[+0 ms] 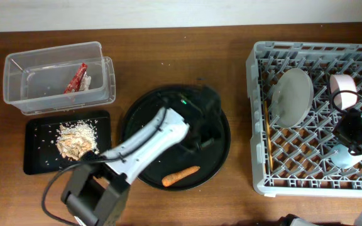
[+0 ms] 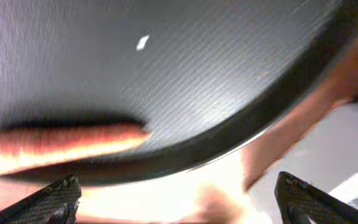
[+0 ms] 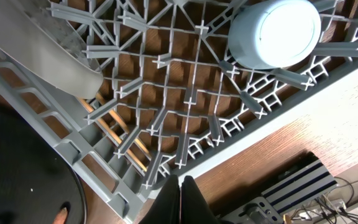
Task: Sort waste into correct bins and load items into the dishwasher rack
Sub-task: 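Carry the empty plate to the dish rack and stand it upright, then grasp the carrot on the round tray with the left gripper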
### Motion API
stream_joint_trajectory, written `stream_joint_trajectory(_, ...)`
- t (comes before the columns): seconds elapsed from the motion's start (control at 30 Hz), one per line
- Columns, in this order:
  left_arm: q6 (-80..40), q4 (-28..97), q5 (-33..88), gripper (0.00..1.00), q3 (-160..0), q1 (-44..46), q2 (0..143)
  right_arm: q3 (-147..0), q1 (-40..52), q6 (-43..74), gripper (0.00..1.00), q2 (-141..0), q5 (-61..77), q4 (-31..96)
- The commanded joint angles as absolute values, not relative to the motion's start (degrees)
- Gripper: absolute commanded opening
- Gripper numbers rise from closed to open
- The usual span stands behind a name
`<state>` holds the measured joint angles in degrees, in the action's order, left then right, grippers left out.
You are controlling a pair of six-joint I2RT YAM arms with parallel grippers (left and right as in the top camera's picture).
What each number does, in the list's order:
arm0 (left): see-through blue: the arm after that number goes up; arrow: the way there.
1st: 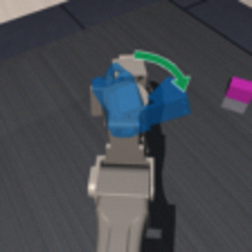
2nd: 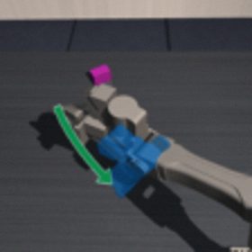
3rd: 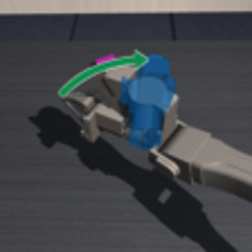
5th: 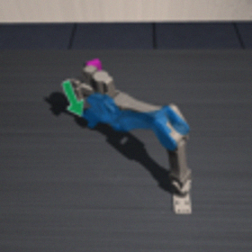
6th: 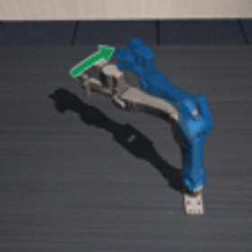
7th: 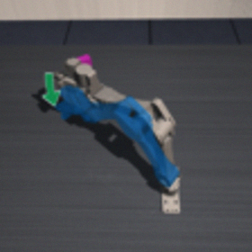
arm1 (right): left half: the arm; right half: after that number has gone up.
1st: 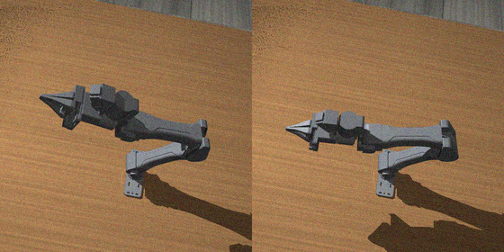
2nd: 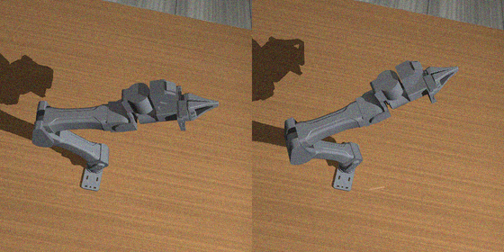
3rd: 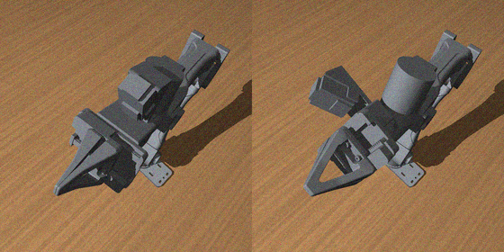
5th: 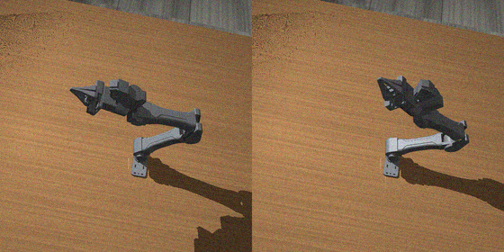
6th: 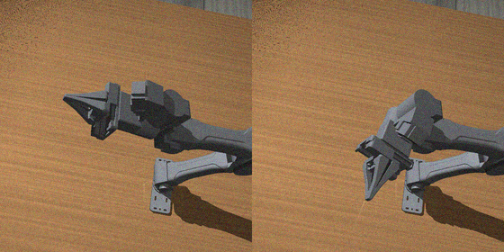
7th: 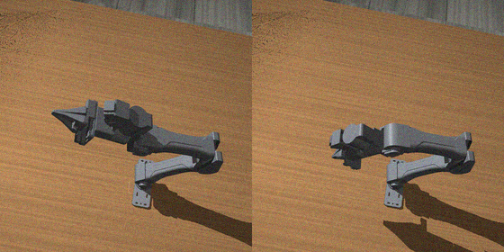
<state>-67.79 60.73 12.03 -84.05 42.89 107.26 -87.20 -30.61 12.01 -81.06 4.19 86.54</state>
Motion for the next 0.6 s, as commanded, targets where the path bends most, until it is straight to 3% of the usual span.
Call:
stream_joint_trajectory(0.0, -78.19, 61.56, 11.38, 0.99, -77.1, 45.63, 107.57, -87.53, -30.83, 12.27, 0.04, -80.49, 5.61, 86.56)
stream_joint_trajectory(0.2, -83.61, 61.3, 14.09, 0.99, -71.09, 45.74, 107.55, -87.55, -30.83, 12.29, 0.04, -80.49, 5.65, 86.39)
stream_joint_trajectory(0.3, -86.54, 55.33, 13.23, 0.99, -68.97, 45.74, 107.55, -87.53, -30.83, 12.27, 0.04, -80.49, 5.8, 86.39)
stream_joint_trajectory(0.57, -86.59, 48.42, -2.22, 0.98, -67.05, 41.74, 107.55, -87.53, -30.83, 12.27, 0.04, -80.49, 5.8, 86.39)
